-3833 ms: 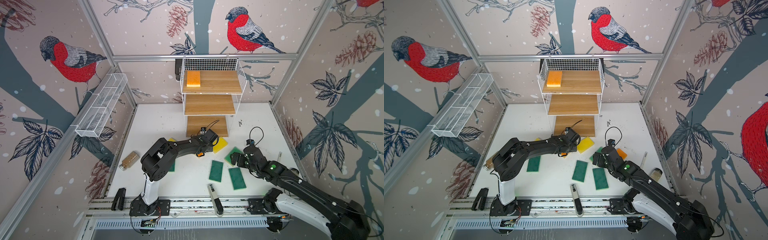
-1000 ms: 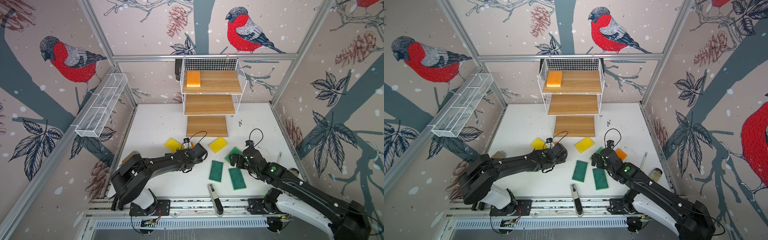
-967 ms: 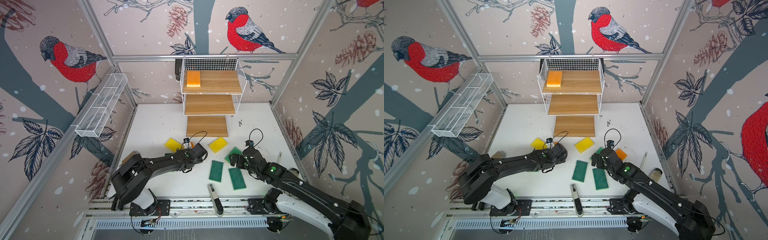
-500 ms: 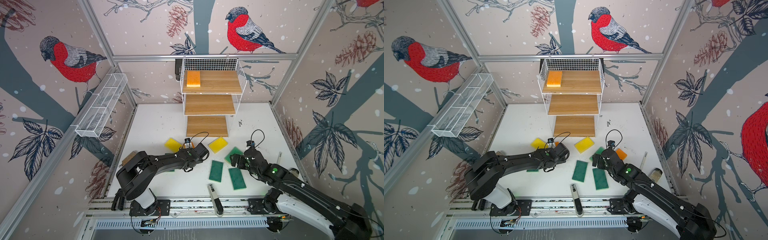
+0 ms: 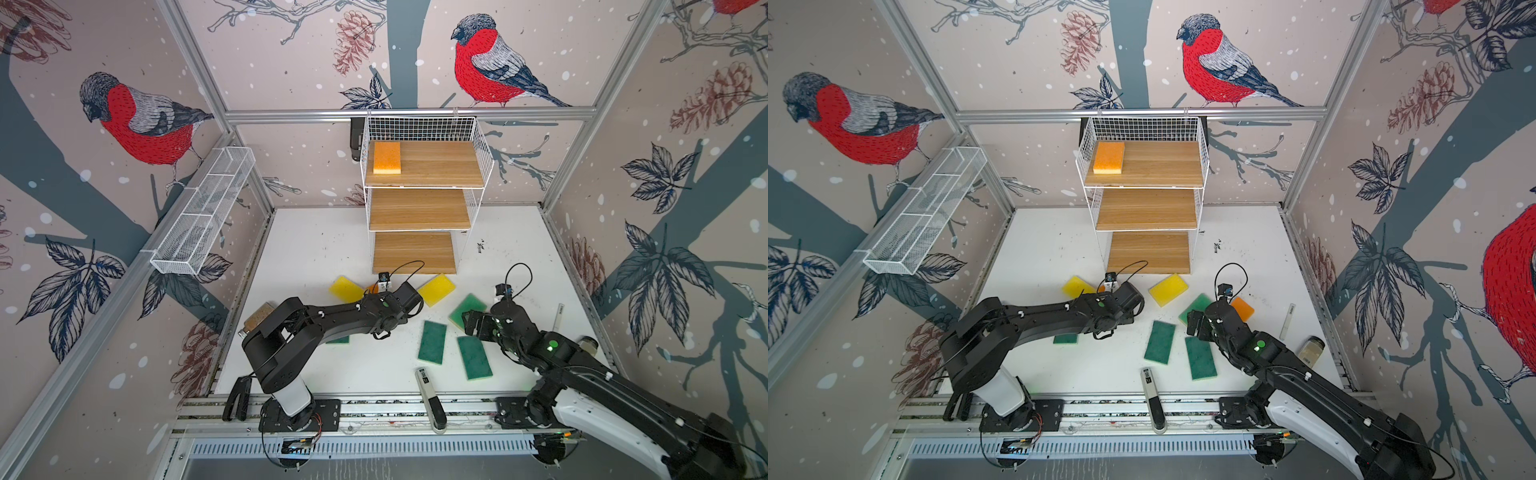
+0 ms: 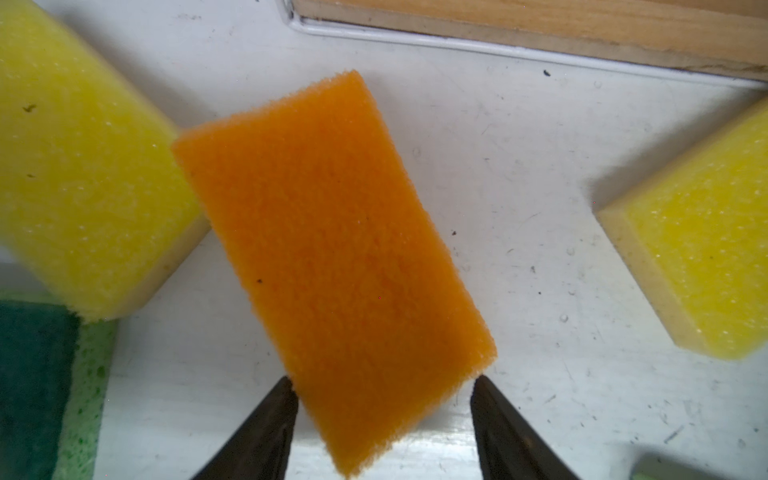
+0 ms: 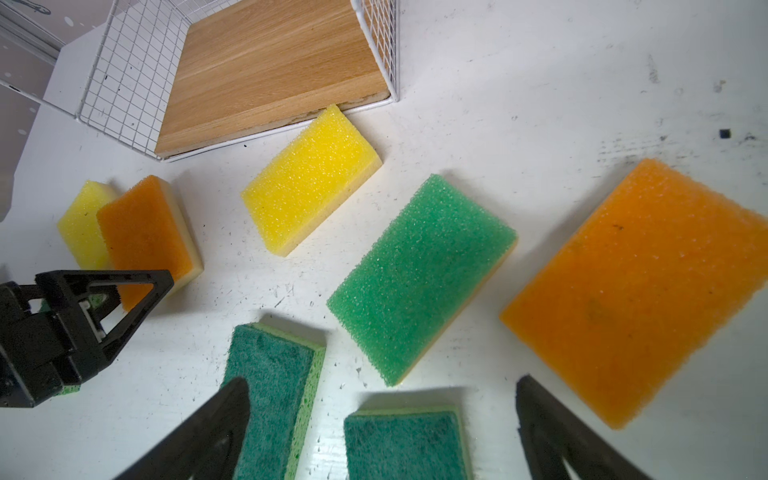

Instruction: Place and organize the cleaning sponges onto the shelf

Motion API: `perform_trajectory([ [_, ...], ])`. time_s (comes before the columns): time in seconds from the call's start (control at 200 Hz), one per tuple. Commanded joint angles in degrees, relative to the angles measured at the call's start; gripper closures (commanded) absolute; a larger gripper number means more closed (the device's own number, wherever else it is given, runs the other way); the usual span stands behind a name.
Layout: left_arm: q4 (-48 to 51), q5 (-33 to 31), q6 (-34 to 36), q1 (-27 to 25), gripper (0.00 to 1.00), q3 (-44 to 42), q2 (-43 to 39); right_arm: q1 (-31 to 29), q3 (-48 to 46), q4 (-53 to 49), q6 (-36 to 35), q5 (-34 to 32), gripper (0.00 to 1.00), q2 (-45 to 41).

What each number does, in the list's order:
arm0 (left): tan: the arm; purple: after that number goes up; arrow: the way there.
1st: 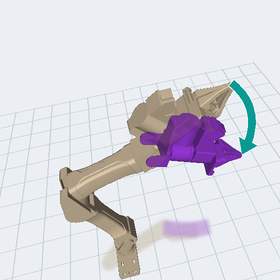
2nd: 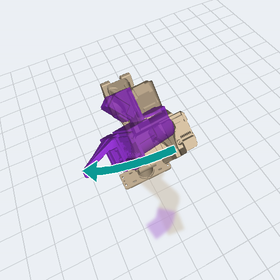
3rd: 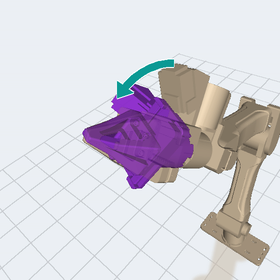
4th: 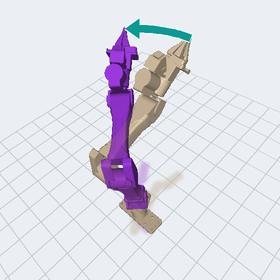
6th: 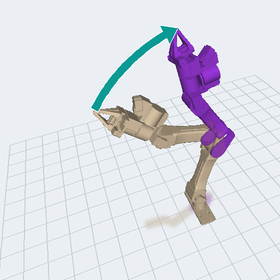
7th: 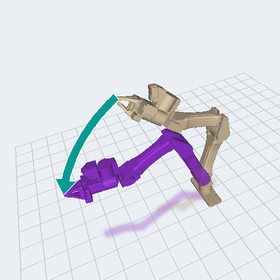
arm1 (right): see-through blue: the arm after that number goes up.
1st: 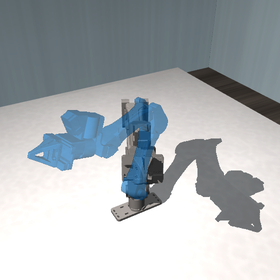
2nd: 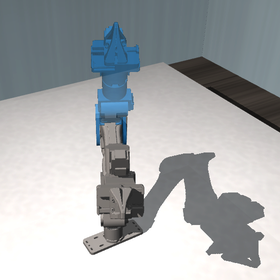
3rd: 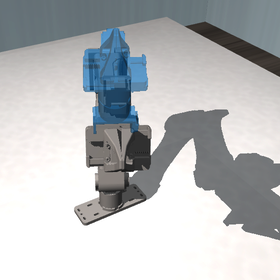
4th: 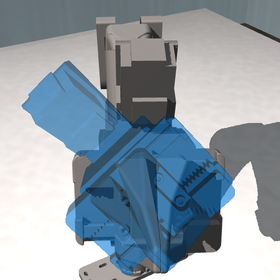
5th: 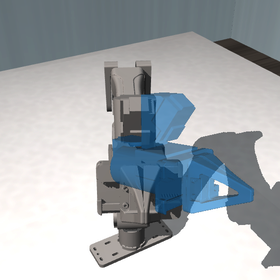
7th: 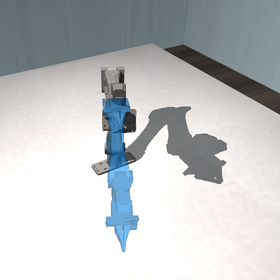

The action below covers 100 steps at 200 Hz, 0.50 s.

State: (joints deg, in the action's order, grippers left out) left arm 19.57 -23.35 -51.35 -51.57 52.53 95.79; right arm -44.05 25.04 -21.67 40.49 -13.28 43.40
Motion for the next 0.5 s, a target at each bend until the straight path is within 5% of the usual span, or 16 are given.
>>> perform_trajectory([
  [0.0,-1.0,0.7,3.4,-0.1,0.36,0.6,0.4,0.0,-0.2,-0.7,0.3,-1.0,0.01,-0.5],
  [0.185,-0.6,0.8,5.4,0.1,0.42,1.6,1.5,0.0,-0.4,-0.7,0.6,-1.3,0.01,-1.2],
  [0.32,-1.8,2.6,6.4,0.3,0.56,0.8,1.2,0.0,-0.4,-0.8,0.6,-1.4,0.01,-1.4],
  [0.496,-2.2,3.9,2.9,0.8,0.38,0.1,-1.0,0.0,-0.3,-1.0,0.6,-1.2,0.01,-2.0],
])
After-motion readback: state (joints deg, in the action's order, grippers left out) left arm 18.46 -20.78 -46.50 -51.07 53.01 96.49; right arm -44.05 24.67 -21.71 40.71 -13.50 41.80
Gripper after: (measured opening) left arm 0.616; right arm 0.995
